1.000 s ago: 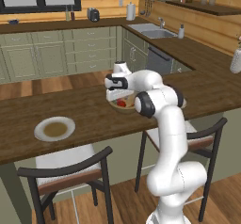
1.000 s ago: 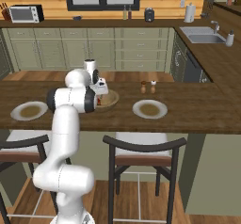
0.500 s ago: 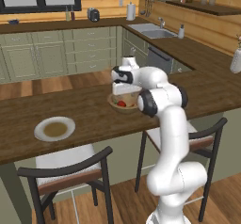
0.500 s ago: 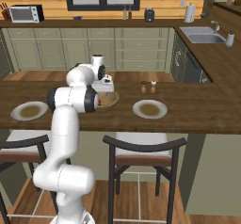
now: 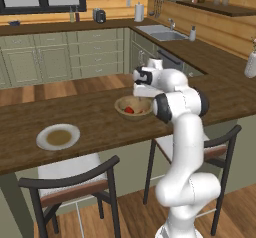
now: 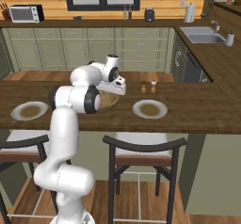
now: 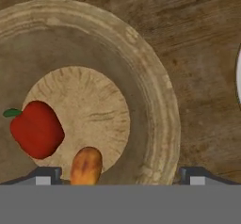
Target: Pick the chicken drumstick and bell pepper from their plates and place them in the bowl. Then put the bowl in the fridge.
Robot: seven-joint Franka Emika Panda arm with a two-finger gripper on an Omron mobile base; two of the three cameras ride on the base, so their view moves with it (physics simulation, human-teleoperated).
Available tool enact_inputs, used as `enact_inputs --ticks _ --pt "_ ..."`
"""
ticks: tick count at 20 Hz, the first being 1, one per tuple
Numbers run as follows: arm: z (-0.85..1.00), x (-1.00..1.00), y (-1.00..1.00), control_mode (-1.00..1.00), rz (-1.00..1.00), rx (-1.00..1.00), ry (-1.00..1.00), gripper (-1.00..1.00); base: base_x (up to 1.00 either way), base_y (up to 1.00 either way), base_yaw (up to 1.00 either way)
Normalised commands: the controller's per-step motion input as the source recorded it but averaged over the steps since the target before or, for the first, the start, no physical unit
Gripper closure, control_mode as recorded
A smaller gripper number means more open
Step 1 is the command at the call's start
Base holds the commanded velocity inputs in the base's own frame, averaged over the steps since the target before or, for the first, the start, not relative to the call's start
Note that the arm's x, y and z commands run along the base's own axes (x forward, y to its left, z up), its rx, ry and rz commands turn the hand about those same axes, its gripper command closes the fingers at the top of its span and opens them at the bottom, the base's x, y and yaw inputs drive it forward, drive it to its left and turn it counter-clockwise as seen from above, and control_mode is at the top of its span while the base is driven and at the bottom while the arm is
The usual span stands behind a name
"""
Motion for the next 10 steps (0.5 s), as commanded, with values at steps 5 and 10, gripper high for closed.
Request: enact_inputs --ticks 5,10 --pt "-0.11 0.0 -0.2 -1.0 -0.13 0.02 0.0 -1.0 0.0 0.0 0.0" --pt "-0.28 0.03 -0.09 -1.0 -0.06 0.0 0.03 -1.0 0.0 0.0 0.0"
